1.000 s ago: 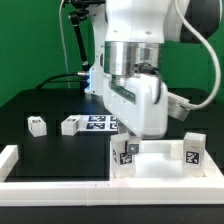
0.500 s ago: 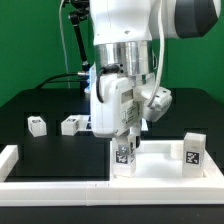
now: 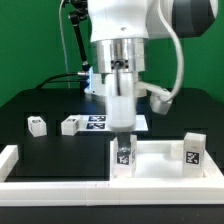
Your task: Assemble square table
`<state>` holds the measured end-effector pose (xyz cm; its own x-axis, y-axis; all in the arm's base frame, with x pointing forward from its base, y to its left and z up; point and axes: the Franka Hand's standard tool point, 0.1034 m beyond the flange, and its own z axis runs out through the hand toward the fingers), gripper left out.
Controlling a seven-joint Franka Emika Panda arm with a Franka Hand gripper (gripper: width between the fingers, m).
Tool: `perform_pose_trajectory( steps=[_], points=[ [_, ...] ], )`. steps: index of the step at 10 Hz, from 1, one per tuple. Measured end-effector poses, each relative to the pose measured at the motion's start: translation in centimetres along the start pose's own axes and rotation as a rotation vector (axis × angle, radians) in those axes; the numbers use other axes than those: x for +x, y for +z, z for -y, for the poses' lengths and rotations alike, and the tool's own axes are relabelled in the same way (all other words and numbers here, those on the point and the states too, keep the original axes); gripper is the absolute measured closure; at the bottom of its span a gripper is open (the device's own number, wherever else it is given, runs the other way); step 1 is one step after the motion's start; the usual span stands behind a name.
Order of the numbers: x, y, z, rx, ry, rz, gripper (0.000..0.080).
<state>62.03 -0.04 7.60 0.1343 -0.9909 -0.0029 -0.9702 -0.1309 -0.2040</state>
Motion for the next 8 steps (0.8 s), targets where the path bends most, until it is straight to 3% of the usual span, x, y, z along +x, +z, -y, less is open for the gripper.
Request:
perform_pose_trajectory(
  steps=[1,4,5,6,7,8],
  points=[
    [0.6,0.0,-1.0,0.009,-0.139,-0.011,0.0156],
    [0.9,0.1,-1.0,0.004,-0.313,-0.019,0.0150],
    [0.7,0.0,-0.9,-0.004,-0.387,-0.020,0.0150],
    [-0.3,-0.5,0.3,-0.028,-0.527,-0.021,0.0150],
    [-0.9,-0.8,1.3,-0.027,-0.720,-0.031,0.0150],
    [-1.5,-0.6,1.3,-0.031,-0.834,-0.026,0.0150]
  ],
)
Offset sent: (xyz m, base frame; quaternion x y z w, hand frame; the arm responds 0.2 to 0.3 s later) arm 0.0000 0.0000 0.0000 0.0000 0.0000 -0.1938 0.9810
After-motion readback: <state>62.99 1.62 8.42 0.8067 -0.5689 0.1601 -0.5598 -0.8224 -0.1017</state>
